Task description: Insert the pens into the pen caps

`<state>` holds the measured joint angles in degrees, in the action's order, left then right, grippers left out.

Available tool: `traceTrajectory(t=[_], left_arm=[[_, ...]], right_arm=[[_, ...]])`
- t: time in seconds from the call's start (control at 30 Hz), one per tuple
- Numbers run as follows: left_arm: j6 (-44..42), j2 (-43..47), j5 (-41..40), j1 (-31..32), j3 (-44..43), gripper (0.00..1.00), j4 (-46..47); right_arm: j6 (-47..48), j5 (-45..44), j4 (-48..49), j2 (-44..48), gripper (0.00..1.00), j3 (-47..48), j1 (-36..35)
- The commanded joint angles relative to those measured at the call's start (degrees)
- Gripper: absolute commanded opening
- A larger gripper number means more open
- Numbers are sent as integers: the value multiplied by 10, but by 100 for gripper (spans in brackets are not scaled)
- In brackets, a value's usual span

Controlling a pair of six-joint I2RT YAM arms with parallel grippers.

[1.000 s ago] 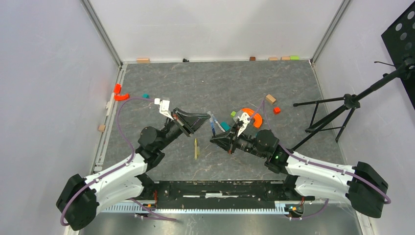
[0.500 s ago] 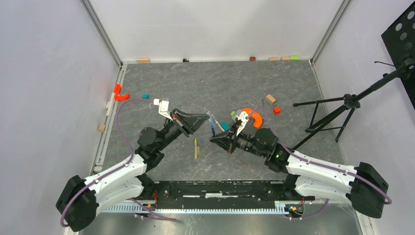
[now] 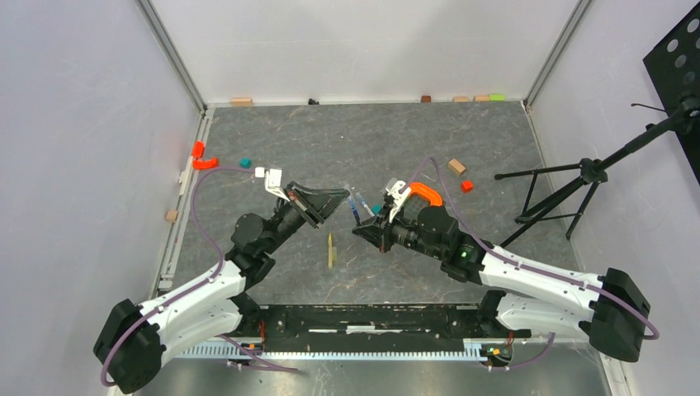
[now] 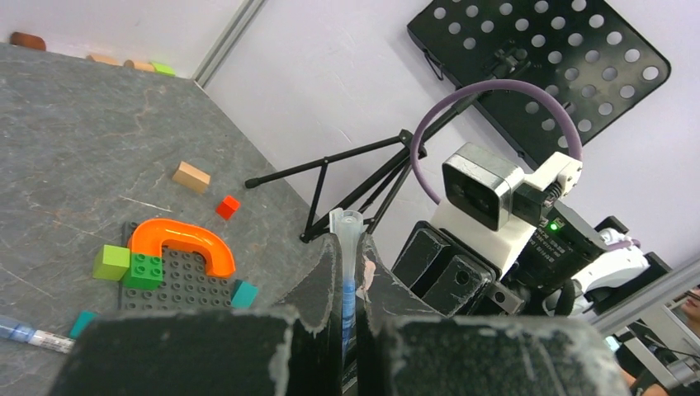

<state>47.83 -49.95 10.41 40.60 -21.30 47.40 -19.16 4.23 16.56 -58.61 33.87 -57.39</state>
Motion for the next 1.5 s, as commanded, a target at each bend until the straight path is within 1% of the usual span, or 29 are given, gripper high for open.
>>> traceTrajectory(t=[0.0, 0.2, 0.33, 0.43, 0.5, 0.63, 0.67, 0.7, 0.77, 0.87, 0.97, 1.03, 1.1, 1.2, 1.4, 1.47], left_arm=[[-24, -2, 38, 6, -8, 2, -16], [-24, -4, 33, 8, -1, 2, -11], [-29, -8, 39, 11, -7, 2, -17], [-36, -4, 45, 11, -10, 2, -22], [-41, 2, 47, 11, -14, 11, -31], [-52, 20, 36, 11, -21, 33, -55], [-56, 24, 37, 11, -24, 39, -62], [-60, 28, 39, 11, -29, 48, -70], [-67, 35, 43, 11, -35, 60, -84], [-71, 52, 45, 10, -36, 73, -95], [-73, 76, 37, 11, -36, 83, -109], [-78, 92, 26, 11, -37, 87, -125], [-86, 106, 10, 11, -42, 89, -144], [-99, 113, -9, 11, -54, 90, -160], [-110, 80, 9, 11, -91, 83, -156], [-108, 66, 13, 11, -100, 78, -148]], right_arm=[[20, -30, 23, -15, 0, 53, 1], [31, -39, 56, -15, 0, 56, 1], [55, -39, 36, -39, 0, 91, 1], [62, -39, 40, -43, 0, 92, 1], [66, -39, 41, -42, 0, 89, 1], [71, -39, 42, -33, 0, 77, 1], [73, -45, 41, -31, 0, 74, 1], [74, -53, 40, -29, 0, 71, 1], [73, -58, 39, -25, 0, 67, 1], [74, -61, 38, -20, 0, 63, 1], [76, -62, 37, -16, 0, 60, 1], [75, -59, 36, -14, 0, 59, 1], [77, -56, 36, -10, 0, 57, 1], [78, -44, 42, -4, 0, 52, 1], [77, -8, 44, -2, 0, 47, 1], [77, -5, 45, -1, 0, 44, 1]])
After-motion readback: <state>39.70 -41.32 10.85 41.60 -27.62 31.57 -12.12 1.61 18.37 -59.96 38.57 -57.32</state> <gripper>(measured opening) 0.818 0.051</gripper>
